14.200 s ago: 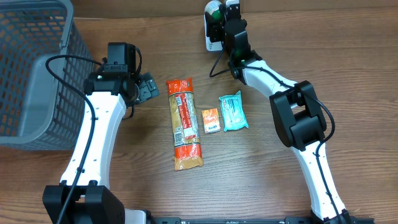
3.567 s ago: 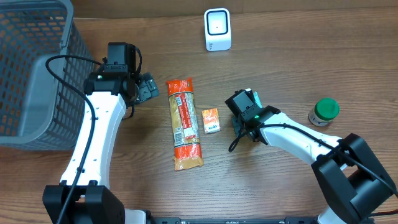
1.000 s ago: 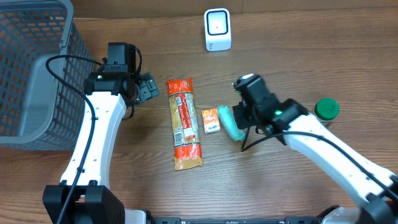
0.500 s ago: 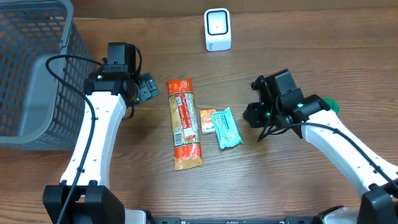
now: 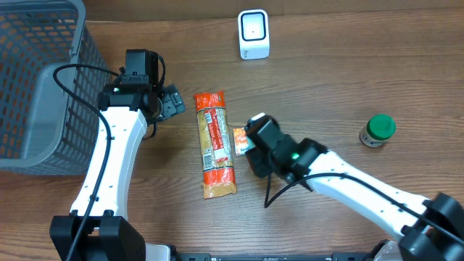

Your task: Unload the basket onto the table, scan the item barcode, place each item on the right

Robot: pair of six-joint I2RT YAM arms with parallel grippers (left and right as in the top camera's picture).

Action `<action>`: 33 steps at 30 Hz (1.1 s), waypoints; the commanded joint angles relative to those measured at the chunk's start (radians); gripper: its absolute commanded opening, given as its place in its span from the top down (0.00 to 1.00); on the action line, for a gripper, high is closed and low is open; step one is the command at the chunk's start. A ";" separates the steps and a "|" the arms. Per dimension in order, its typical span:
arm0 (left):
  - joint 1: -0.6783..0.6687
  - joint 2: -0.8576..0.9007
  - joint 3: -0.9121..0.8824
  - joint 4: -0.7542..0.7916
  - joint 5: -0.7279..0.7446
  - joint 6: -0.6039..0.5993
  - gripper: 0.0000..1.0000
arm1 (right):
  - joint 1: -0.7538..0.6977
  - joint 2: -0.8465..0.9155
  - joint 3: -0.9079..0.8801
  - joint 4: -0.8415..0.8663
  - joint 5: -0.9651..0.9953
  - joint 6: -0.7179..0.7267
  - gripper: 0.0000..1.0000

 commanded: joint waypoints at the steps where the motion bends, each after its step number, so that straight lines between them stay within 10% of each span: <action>1: 0.000 0.005 0.002 0.001 -0.013 0.011 0.00 | 0.051 0.053 0.002 0.027 0.146 0.010 0.42; 11: 0.000 0.005 0.002 0.001 -0.013 0.011 0.00 | 0.077 0.219 0.002 0.085 0.253 0.007 0.45; 14: 0.000 0.005 0.002 0.001 -0.013 0.011 0.00 | 0.077 0.226 0.002 0.085 0.253 0.008 0.87; 16: 0.000 0.005 0.002 0.001 -0.013 0.011 0.00 | 0.077 0.203 0.018 0.060 0.253 0.008 0.96; 25: 0.000 0.005 0.002 0.001 -0.013 0.011 0.00 | 0.015 -0.019 0.077 -0.055 0.145 0.069 0.96; 33: 0.000 0.005 0.002 0.001 -0.013 0.011 0.00 | -0.298 -0.043 0.053 -0.070 -0.532 0.053 0.96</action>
